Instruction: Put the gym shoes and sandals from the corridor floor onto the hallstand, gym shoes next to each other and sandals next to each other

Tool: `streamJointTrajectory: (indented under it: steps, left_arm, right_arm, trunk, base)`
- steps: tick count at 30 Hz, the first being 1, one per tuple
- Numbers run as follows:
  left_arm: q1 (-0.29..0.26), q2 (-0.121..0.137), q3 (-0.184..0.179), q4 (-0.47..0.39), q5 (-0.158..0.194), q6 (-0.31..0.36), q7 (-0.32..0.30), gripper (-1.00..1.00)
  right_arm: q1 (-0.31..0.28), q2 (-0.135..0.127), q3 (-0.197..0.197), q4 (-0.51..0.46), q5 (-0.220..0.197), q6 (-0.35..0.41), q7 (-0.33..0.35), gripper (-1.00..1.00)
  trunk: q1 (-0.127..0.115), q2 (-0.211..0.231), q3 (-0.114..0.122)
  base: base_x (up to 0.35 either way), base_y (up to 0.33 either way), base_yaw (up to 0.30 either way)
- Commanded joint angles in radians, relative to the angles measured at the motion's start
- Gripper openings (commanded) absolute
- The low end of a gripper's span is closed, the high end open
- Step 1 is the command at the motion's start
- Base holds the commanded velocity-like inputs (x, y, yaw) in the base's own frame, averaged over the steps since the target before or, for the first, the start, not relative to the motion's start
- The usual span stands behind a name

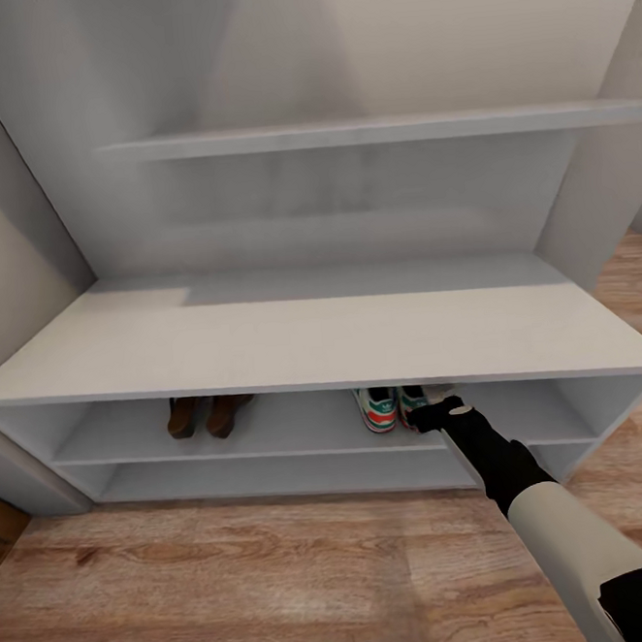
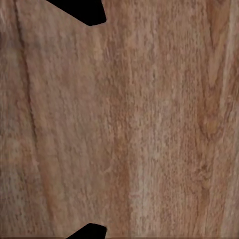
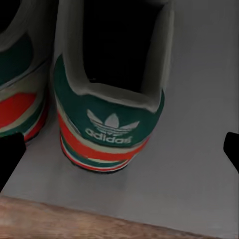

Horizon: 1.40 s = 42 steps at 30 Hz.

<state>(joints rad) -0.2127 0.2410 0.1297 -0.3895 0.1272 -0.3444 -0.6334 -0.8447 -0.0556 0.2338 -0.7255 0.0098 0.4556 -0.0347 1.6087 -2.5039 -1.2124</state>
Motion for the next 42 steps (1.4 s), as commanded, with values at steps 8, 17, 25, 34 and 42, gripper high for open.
streamJointTrajectory:
  steps: [8, 17, 25, 34, 42]
  left_arm:
    - [-0.001, 0.0, 0.003, 0.001, 0.006, 0.002, -0.009, 1.0]
    - [-0.001, 0.0, 0.004, 0.001, 0.006, 0.002, -0.009, 1.0]
    - [-0.001, 0.001, 0.004, 0.001, 0.005, 0.002, -0.004, 1.0]
    - [-0.001, 0.003, 0.006, 0.001, 0.006, 0.002, -0.002, 1.0]
    - [-0.001, 0.001, 0.046, 0.001, 0.005, 0.0, -0.003, 1.0]
  right_arm:
    - [0.0, -0.001, 0.006, -0.001, 0.001, 0.006, -0.004, 1.0]
    - [0.0, -0.001, 0.007, 0.0, 0.001, 0.006, -0.004, 1.0]
    - [0.0, -0.005, 0.007, 0.02, 0.002, 0.003, -0.007, 1.0]
    - [0.001, -0.044, 0.006, 0.124, 0.001, -0.092, -0.013, 1.0]
    - [0.005, -0.063, 0.004, 0.328, -0.003, -0.307, -0.014, 1.0]
  trunk:
    - [-0.001, 0.0, -0.001]
    - [-0.001, 0.0, -0.001]
    - [-0.001, 0.0, -0.001]
    - [-0.001, 0.0, -0.001]
    - [-0.001, 0.0, -0.001]
  base:
    - [-0.314, 0.0, 0.0]
    - [-0.334, 0.0, 0.0]
    - [-0.335, 0.0, 0.0]
    - [-0.335, 0.0, 0.0]
    - [-0.335, 0.0, 0.0]
